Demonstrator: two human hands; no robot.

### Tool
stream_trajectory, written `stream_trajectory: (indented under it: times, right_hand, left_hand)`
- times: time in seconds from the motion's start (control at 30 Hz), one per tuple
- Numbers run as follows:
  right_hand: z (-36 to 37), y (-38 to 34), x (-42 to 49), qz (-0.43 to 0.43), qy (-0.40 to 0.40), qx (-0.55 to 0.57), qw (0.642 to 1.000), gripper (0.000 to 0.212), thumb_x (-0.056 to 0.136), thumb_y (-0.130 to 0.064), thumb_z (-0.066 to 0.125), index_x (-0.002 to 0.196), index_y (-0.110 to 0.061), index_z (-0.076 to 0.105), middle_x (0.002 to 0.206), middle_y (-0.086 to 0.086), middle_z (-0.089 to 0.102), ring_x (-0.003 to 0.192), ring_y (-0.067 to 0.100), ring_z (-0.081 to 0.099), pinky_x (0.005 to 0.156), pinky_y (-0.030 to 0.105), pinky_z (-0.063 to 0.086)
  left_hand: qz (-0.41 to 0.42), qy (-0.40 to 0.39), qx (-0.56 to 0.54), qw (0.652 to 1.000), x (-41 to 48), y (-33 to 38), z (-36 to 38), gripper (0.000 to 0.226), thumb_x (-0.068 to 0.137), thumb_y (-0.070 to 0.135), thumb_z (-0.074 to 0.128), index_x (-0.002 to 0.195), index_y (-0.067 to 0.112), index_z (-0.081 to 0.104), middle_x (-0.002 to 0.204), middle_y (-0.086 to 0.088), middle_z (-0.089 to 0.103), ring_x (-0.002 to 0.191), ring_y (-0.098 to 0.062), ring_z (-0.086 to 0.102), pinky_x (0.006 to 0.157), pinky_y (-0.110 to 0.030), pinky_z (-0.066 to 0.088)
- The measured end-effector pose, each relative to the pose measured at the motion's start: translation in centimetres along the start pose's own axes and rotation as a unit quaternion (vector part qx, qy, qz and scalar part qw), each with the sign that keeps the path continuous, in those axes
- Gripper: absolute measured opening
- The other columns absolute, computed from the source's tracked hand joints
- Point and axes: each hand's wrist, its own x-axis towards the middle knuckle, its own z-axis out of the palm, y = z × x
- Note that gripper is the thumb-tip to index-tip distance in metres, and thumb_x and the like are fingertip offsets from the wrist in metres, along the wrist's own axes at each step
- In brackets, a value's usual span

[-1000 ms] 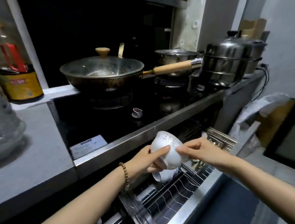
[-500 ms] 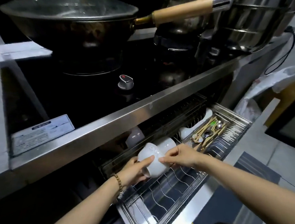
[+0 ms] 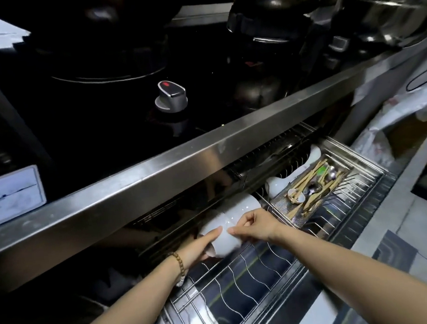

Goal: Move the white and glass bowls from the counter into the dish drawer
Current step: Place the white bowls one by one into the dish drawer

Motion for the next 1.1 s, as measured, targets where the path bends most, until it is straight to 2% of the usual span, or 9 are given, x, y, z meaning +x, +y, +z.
stream_trajectory:
  times: [0.07, 0.17, 0.3, 0.4, 0.53, 0.7, 0.83, 0.93, 1.1]
  right_hand:
    - [0.1, 0.5, 0.6, 0.009, 0.022, 0.0, 1.0, 0.026, 0.074, -0.015, 0.08, 0.059, -0.012, 0.058, 0.05, -0.004, 0.058, 0.038, 0.0, 0.051, 0.044, 0.014, 0.042]
    - [0.4, 1.1, 1.2, 0.024, 0.047, -0.002, 0.999, 0.029, 0.073, -0.017, 0.081, 0.058, -0.014, 0.056, 0.053, 0.0, 0.056, 0.039, 0.002, 0.05, 0.046, 0.017, 0.042]
    - [0.6, 1.7, 1.7, 0.03, 0.059, 0.0, 0.998, 0.025, 0.074, -0.017, 0.08, 0.063, -0.012, 0.058, 0.06, 0.005, 0.056, 0.054, 0.015, 0.051, 0.064, 0.03, 0.046]
    - [0.7, 2.1, 2.0, 0.031, 0.065, 0.007, 0.997, 0.026, 0.074, -0.016, 0.079, 0.063, -0.013, 0.057, 0.063, 0.006, 0.057, 0.057, 0.017, 0.052, 0.069, 0.036, 0.049]
    - [0.7, 2.3, 2.4, 0.035, 0.074, -0.021, 0.996, 0.027, 0.073, -0.019, 0.081, 0.063, -0.014, 0.056, 0.065, 0.006, 0.059, 0.067, 0.022, 0.056, 0.078, 0.04, 0.053]
    - [0.5, 2.5, 2.7, 0.036, 0.066, -0.029, 0.997, 0.028, 0.074, -0.023, 0.08, 0.064, -0.014, 0.056, 0.062, 0.002, 0.056, 0.06, 0.015, 0.052, 0.063, 0.025, 0.046]
    - [0.1, 2.1, 2.5, 0.041, 0.052, -0.027, 0.997, 0.028, 0.076, -0.02, 0.078, 0.064, -0.015, 0.053, 0.064, 0.004, 0.057, 0.059, 0.015, 0.053, 0.056, 0.021, 0.042]
    - [-0.3, 1.2, 1.6, 0.035, 0.056, -0.016, 0.998, 0.029, 0.079, -0.017, 0.075, 0.073, -0.017, 0.048, 0.066, 0.001, 0.054, 0.045, 0.004, 0.053, 0.043, 0.013, 0.04]
    - [-1.8, -1.0, -1.9, 0.016, 0.054, -0.026, 0.998, 0.022, 0.085, -0.023, 0.069, 0.093, -0.015, 0.05, 0.073, 0.004, 0.055, 0.059, 0.011, 0.051, 0.05, 0.011, 0.041]
  left_hand:
    - [0.005, 0.011, 0.018, 1.0, 0.7, 0.0, 0.0, 0.089, 0.071, 0.057, 0.069, 0.13, -0.005, 0.046, 0.115, -0.019, 0.065, 0.066, -0.007, 0.059, 0.061, -0.012, 0.046]
    - [-0.002, 0.024, 0.042, 0.999, 1.7, -0.5, 0.1, 0.099, 0.055, 0.064, 0.066, 0.13, 0.002, 0.047, 0.103, -0.012, 0.067, 0.083, -0.016, 0.06, 0.08, -0.026, 0.051]
    - [0.0, 0.044, 0.077, 0.996, 2.9, -0.8, 0.3, 0.07, 0.066, 0.065, 0.067, 0.106, 0.008, 0.06, 0.064, -0.004, 0.058, 0.054, -0.013, 0.05, 0.057, -0.021, 0.04]
    - [0.011, 0.073, 0.1, 0.992, 3.4, -1.0, 0.3, 0.059, 0.066, 0.069, 0.064, 0.095, 0.017, 0.06, 0.056, 0.002, 0.059, 0.049, -0.01, 0.05, 0.057, -0.021, 0.04]
    - [0.023, 0.085, 0.099, 0.991, 3.8, -1.4, 0.3, 0.072, 0.071, 0.061, 0.066, 0.126, 0.019, 0.048, 0.081, -0.007, 0.068, 0.067, -0.019, 0.061, 0.069, -0.026, 0.047]
    - [0.026, 0.08, 0.103, 0.991, 3.5, -1.3, 0.3, 0.081, 0.07, 0.062, 0.067, 0.135, 0.022, 0.039, 0.12, -0.023, 0.062, 0.115, -0.046, 0.052, 0.095, -0.053, 0.044]
    - [0.032, 0.085, 0.106, 0.99, 2.6, -1.2, -0.1, 0.088, 0.075, 0.052, 0.068, 0.142, 0.014, 0.027, 0.083, 0.0, 0.069, 0.102, -0.035, 0.064, 0.08, -0.038, 0.052]
    - [0.037, 0.08, 0.095, 0.992, 1.5, -0.3, -0.1, 0.079, 0.082, 0.038, 0.067, 0.14, 0.005, 0.026, 0.05, 0.01, 0.062, 0.047, -0.008, 0.055, 0.044, -0.017, 0.039]
    - [0.066, 0.061, 0.113, 0.99, -2.0, 2.1, 0.5, 0.059, 0.087, 0.035, 0.062, 0.135, 0.009, 0.039, 0.095, -0.009, 0.065, 0.067, -0.009, 0.055, 0.039, -0.008, 0.037]
